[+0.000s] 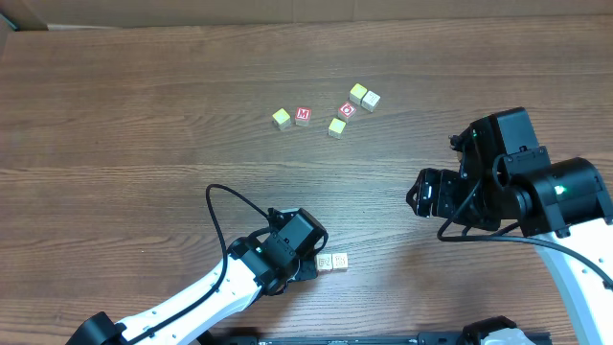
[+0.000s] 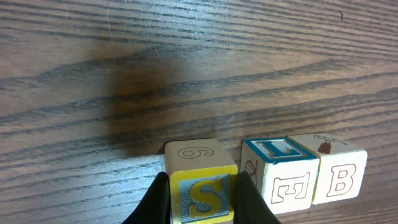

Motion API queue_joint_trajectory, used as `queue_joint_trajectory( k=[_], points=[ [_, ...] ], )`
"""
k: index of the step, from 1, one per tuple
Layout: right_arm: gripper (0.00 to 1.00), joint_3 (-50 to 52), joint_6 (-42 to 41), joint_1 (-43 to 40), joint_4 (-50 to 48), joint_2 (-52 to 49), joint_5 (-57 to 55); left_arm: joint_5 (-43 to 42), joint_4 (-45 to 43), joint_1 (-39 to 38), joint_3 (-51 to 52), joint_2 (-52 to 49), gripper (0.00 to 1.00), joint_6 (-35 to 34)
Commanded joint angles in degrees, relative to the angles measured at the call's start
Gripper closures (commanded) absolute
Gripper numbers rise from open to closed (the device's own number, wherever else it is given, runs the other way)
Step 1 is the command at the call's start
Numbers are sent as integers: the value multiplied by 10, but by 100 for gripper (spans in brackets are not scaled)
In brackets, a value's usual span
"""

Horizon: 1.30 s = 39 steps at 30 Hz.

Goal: Flip 3 blocks
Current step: 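Carry the S block down and place it beside the L block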

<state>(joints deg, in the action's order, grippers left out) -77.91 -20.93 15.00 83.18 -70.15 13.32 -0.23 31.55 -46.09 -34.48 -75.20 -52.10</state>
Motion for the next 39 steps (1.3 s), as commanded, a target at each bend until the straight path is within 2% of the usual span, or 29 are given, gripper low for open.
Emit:
queue_joint_trajectory(
  k=[1,11,21,27,32,39],
  points=[
    [16,-12,4,-1,-1,-1,5,-9,-3,3,3,-4,92,13],
    [16,-12,4,-1,-1,-1,5,-11,-3,3,3,-4,91,13],
    [16,-12,4,-1,-1,-1,5,-11,-3,3,3,-4,68,13],
    [16,-12,4,-1,-1,-1,5,-11,-3,3,3,-4,60,13],
    [16,-12,4,-1,-1,-1,5,-11,-4,3,3,-4,58,13],
    [16,-12,4,-1,-1,-1,5,-13,-9,3,3,-4,66,12]
  ],
)
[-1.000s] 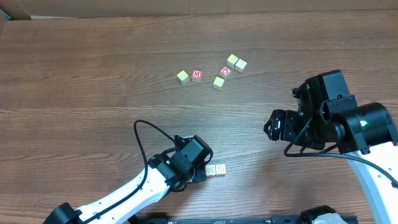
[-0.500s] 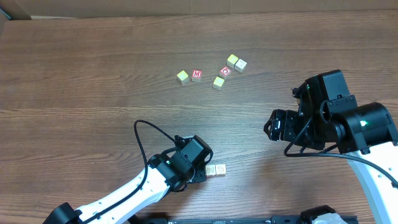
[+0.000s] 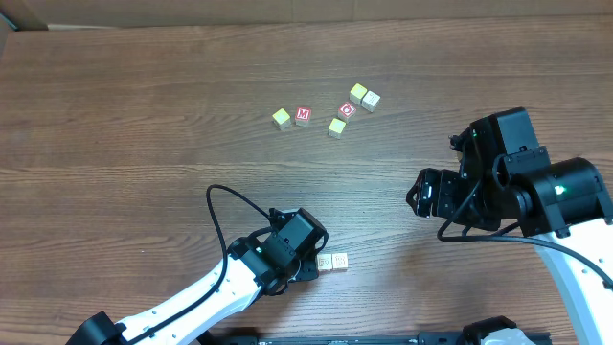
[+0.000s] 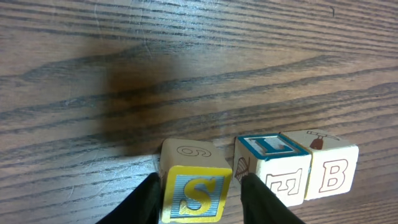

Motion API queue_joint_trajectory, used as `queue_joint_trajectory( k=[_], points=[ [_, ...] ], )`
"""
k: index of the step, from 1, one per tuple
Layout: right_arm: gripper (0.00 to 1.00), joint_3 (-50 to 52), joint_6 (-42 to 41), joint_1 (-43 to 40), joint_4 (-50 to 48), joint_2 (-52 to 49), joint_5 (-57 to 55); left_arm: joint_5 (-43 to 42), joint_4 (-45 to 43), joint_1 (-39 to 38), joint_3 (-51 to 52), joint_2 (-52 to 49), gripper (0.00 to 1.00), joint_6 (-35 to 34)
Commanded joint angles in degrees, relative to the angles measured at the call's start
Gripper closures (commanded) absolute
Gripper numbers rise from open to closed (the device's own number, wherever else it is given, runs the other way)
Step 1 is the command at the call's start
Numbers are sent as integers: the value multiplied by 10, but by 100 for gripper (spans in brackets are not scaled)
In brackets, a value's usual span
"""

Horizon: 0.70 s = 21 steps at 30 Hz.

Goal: Flip 3 blocks
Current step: 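Carry the S block down and place it beside the L block, then open the left gripper and release the S block in the row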

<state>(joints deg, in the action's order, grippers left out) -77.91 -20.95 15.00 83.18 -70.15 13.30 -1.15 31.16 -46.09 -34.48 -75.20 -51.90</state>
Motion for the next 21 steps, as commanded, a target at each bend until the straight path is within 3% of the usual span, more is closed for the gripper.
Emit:
queue_joint_trajectory(
  k=[1,21],
  points=[
    [16,-12,4,-1,-1,-1,7,-4,-6,3,3,-4,66,9],
    [16,-12,4,-1,-2,-1,14,-4,-14,3,3,-4,66,-5]
  ],
)
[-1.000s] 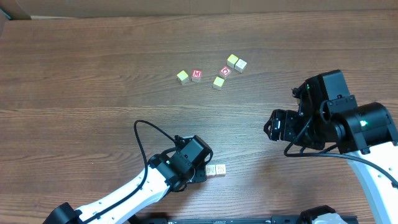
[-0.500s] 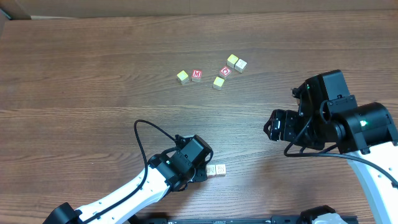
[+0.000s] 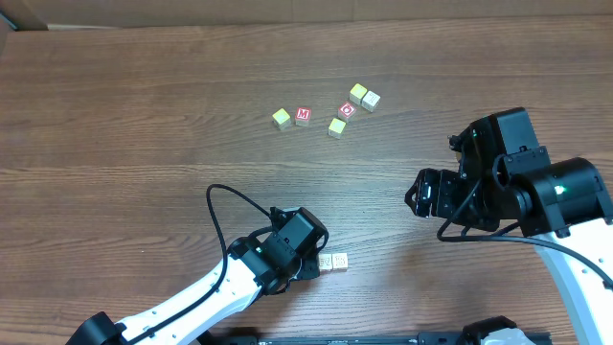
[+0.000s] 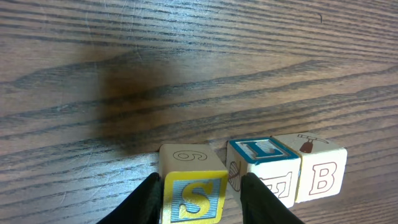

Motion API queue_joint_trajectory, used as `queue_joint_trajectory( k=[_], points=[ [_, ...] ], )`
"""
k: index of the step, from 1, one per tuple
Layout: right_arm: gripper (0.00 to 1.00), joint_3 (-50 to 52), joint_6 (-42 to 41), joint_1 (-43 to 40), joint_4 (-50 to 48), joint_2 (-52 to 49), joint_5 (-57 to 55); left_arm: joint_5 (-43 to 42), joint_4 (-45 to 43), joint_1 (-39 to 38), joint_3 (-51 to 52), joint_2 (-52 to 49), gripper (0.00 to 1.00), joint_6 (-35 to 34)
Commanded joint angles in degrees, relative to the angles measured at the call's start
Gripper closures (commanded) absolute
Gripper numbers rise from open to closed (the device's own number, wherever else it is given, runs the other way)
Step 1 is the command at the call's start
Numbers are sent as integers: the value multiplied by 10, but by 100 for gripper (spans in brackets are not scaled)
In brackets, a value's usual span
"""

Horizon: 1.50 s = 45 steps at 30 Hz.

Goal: Flip 3 blocks
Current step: 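Open the left gripper and release the S block in the row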

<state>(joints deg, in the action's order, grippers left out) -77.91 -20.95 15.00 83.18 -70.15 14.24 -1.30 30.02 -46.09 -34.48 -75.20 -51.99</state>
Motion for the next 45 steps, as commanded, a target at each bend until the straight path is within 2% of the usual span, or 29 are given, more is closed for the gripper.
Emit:
queue_joint_trajectory(
  k=[1,33,45],
  points=[
    [16,-12,4,-1,-2,-1,4,-2,-3,3,3,-4,66,-8],
    [16,-12,4,-1,-1,-1,4,-28,-32,3,3,-4,67,-21],
    [16,-12,4,-1,-1,-1,4,-9,-27,6,2,-4,65,-24]
  ],
)
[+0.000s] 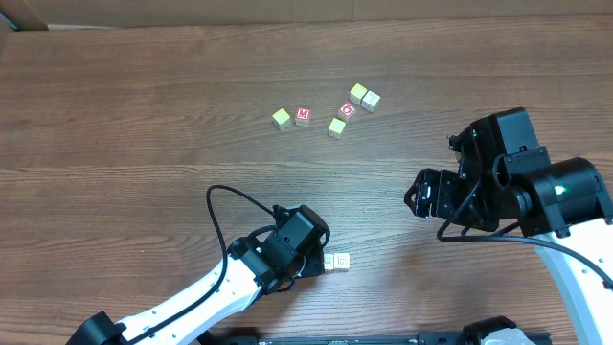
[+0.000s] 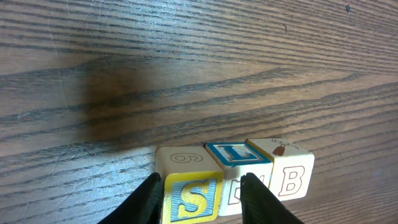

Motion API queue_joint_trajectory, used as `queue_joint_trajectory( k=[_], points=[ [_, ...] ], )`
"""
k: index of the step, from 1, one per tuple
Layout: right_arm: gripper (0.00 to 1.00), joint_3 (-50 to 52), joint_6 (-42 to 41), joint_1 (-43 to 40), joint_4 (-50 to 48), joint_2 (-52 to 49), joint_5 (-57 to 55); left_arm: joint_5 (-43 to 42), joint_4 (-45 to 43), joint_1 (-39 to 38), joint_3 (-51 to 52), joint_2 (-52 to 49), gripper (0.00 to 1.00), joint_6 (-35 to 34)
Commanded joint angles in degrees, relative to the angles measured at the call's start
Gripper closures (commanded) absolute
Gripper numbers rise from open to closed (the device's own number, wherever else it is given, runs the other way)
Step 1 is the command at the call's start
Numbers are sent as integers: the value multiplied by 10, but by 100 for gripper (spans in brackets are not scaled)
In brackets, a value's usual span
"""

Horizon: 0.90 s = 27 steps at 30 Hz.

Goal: Flip 3 blocks
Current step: 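Open the left gripper and release the S block in the row, then retract the left gripper and move the right gripper toward the row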

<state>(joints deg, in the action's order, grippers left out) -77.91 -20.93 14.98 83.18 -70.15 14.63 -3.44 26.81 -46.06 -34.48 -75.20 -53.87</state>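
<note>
Three wooden letter blocks stand in a tight row near the table's front edge. The S block point(image 2: 191, 198) has a yellow-framed face and a 6 on top. Beside it are the blue-framed L block point(image 2: 236, 154) and the B block point(image 2: 289, 177). My left gripper point(image 2: 199, 186) is open around the S block, with a small gap at the right finger point(image 2: 254, 198). In the overhead view the left gripper point(image 1: 311, 259) hides the S block, and only the row's right end point(image 1: 338, 261) shows. My right gripper point(image 1: 419, 196) hangs well to the right, away from all the blocks.
Several more blocks lie at the back middle: a yellow-green one point(image 1: 281, 118), a red M block point(image 1: 303, 116), another yellow-green one point(image 1: 336, 126), a red one point(image 1: 348, 109) and a pair point(image 1: 364, 96). The table's front edge runs just below the row.
The S block now touches the L block; a narrow gap stood between them before. My left gripper has shifted slightly right and is still open around the S block.
At first my left gripper was shut on the S block, left of the L and B blocks. Then the fingers stood apart with the S block resting on the table between them. They stayed open, and now the three blocks form a touching row.
</note>
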Motion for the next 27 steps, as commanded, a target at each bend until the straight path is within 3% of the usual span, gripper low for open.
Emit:
queue_joint_trajectory(
  k=[1,8,13,15,19,20,21,22,27],
  points=[
    [16,-12,4,0,-1,-1,0,20,9,9,2,-3,64,-1],
    [15,-12,15,-1,-1,-1,0,35,66,68,-59,21,62,78],
    [4,-12,15,-1,-7,-1,0,71,134,93,-114,39,55,144],
    [6,-12,20,-1,-11,-1,0,71,148,97,-119,39,56,167],
    [30,-12,77,-1,-17,-1,0,84,191,97,-116,37,67,166],
    [47,-11,77,-1,-15,-1,0,86,198,97,-113,36,66,166],
    [77,-8,77,0,-15,-2,0,86,201,97,-109,36,66,166],
    [96,0,76,0,-19,-2,0,85,201,97,-103,36,65,165],
    [96,66,75,8,-68,-10,7,87,196,97,-86,36,64,154]
  ],
)
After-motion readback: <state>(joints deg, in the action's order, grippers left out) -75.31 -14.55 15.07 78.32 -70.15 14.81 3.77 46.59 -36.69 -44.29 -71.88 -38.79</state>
